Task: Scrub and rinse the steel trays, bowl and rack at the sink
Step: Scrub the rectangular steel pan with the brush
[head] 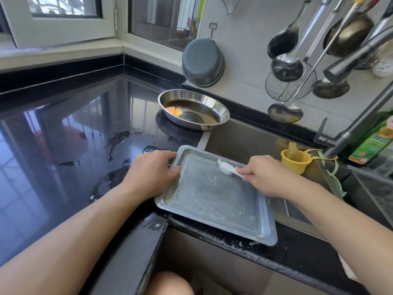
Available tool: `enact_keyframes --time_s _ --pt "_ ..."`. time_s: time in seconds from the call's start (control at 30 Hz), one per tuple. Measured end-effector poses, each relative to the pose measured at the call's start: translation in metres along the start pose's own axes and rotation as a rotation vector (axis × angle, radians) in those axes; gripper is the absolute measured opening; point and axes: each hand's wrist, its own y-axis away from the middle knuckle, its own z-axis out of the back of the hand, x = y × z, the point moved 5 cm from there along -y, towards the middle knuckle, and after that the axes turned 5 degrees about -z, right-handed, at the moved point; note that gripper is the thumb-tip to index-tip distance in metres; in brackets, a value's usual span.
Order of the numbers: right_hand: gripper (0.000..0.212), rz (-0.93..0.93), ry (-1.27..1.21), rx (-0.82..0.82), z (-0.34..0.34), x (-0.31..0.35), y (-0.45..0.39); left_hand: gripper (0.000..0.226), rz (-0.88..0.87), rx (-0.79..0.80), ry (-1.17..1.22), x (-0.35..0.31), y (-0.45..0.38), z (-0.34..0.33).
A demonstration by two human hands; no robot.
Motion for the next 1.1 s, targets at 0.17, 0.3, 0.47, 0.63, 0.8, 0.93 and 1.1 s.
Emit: enact_keyframes --time_s 0.17,0.3,0.47,0.63,0.8,0.93,1.1 --pt "0.028 0.249 -0.114 0.099 -0.013 0.036 0.039 0.013 -0.013 -0.001 -0.015 -0.003 0.001 0.001" --pt "0.028 -0.004 -0.055 -0.012 0.002 0.009 0.004 0.010 -0.019 0.008 -0.029 -0.002 0.001 0.001" --pt "0.027 0.212 -0.071 0.022 -0.011 0.046 0.030 0.004 -0.022 0.015 -0.023 -0.004 0.001 0.002" --pt "0.021 -0.031 0.020 -0.068 0.003 0.006 0.010 0.014 -0.024 0.012 -0.029 -0.003 0.001 0.001" --pt "0.028 0.118 0.025 -0.025 -0.005 0.040 0.022 0.007 -0.013 0.015 -0.036 -0.003 0.001 0.001" --pt "0.032 0.144 0.128 -0.160 0.005 0.051 0.009 0.033 0.003 0.052 -0.031 -0.003 -0.001 0.001" --pt "0.031 0.178 0.234 -0.272 0.015 0.094 -0.021 0.036 -0.032 0.122 -0.016 -0.008 0.001 0.003"
